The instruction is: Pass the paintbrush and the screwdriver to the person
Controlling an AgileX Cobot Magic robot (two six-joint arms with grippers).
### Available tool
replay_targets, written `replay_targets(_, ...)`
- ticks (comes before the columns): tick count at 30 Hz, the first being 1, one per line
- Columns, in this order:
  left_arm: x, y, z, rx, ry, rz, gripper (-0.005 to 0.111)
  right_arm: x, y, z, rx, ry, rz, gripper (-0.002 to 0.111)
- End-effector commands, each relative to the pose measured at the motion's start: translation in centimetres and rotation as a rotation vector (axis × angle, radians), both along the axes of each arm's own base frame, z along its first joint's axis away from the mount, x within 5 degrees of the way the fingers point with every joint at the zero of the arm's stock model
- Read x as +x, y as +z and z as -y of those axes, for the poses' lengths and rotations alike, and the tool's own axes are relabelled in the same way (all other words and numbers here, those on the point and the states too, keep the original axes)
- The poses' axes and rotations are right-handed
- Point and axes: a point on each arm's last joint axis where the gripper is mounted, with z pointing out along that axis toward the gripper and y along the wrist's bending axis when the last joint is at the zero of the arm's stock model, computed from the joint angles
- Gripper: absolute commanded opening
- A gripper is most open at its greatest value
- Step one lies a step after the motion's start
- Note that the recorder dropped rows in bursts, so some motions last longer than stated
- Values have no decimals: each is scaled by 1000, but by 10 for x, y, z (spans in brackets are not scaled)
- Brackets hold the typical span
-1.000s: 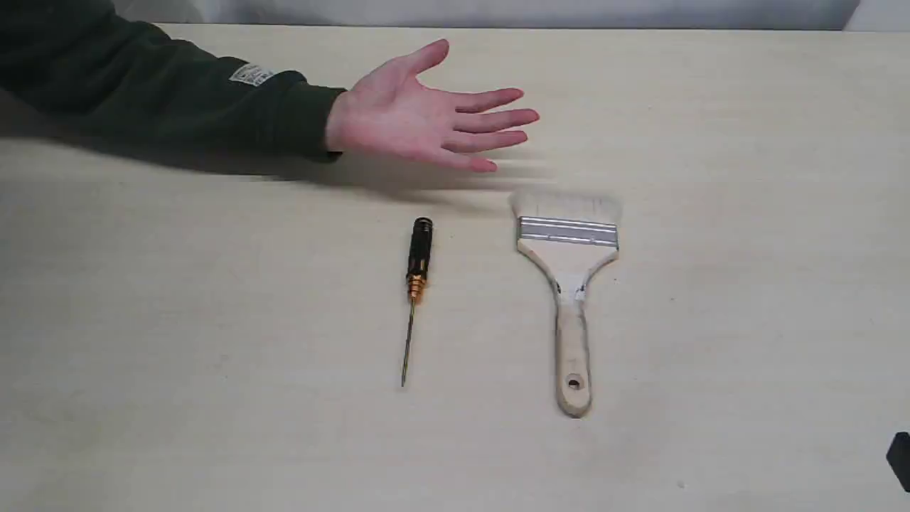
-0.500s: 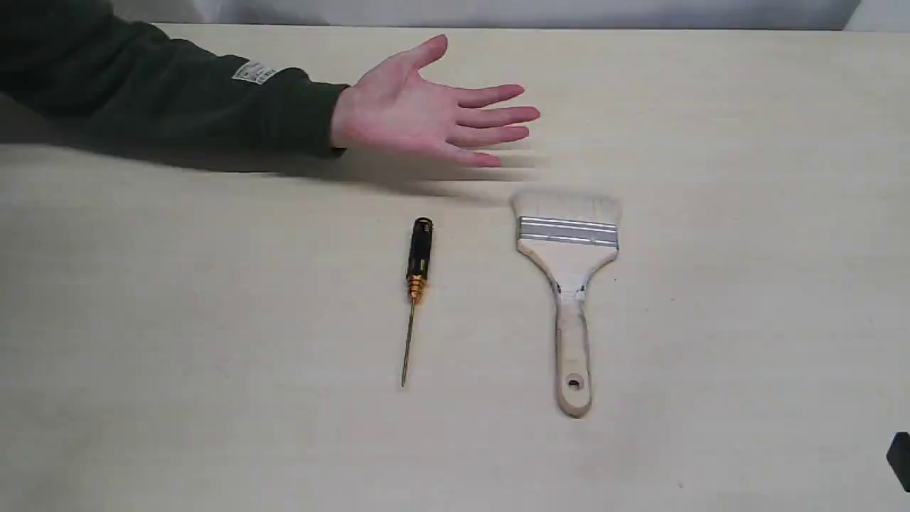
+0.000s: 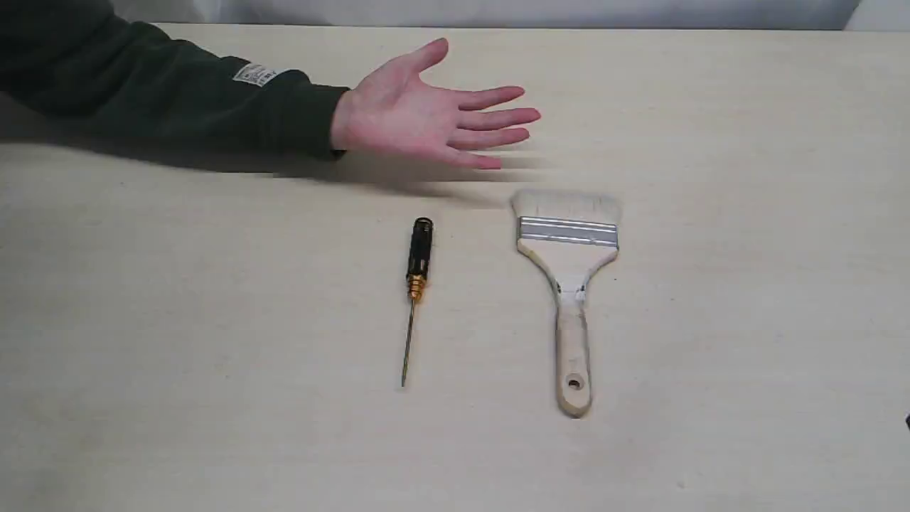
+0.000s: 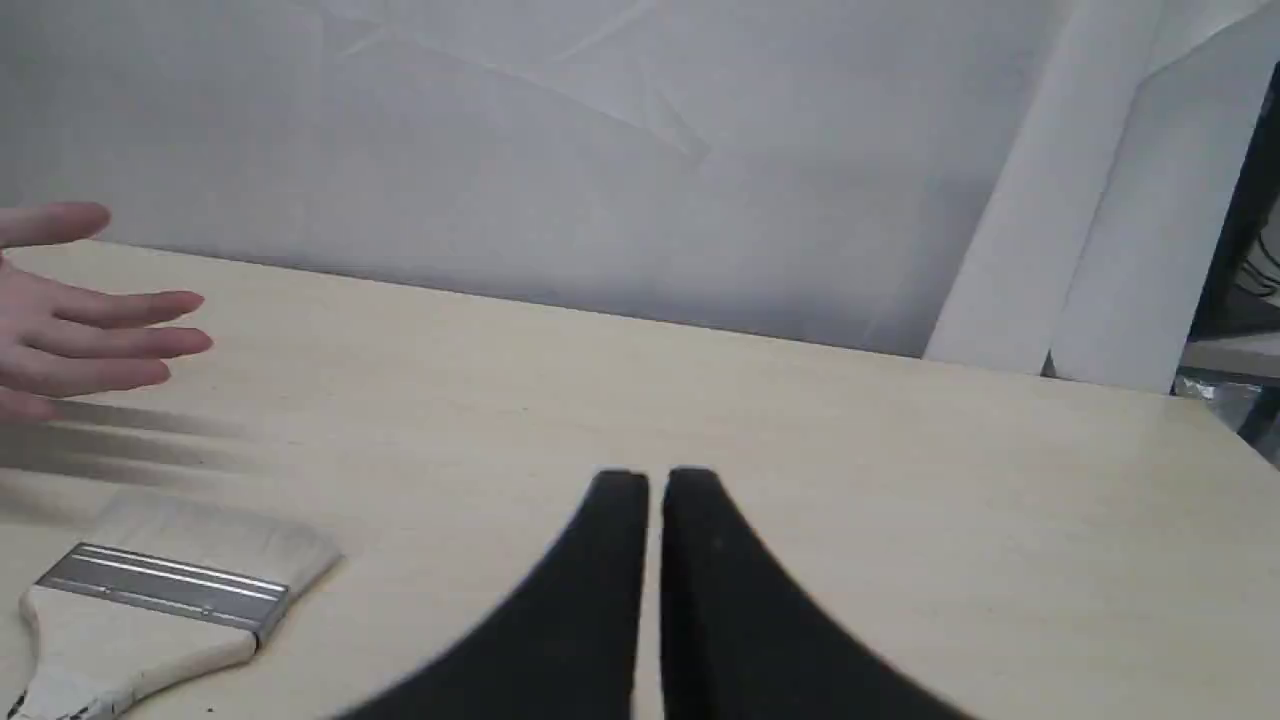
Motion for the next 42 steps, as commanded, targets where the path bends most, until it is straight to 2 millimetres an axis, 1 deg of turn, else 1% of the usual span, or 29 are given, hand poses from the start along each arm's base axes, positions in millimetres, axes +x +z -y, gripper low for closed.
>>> replay_targets(1,0,0,1,-6,-9,11,0,0,1,0,-3,-3,23,4)
replay_targets(6,0,0,1,-6,-9,11,0,0,5,0,-5,2,60,4)
replay_targets(11,0,0,1,-6,-9,11,0,0,13,-1,10,11,151,4)
replay_targets(15,0,0,1,-6,-9,11,0,0,13,-1,69,11,157,4)
replay_targets(31,0,1,1,-2,-9,13,0,0,14,-1,70,13,169,4)
replay_targets(39,0,1,1,-2,-9,13,0,0,15,-1,142,14,179,4)
replay_targets(42,0,1,1,-2,-9,13,0,0,16,-2,228,17,198,4)
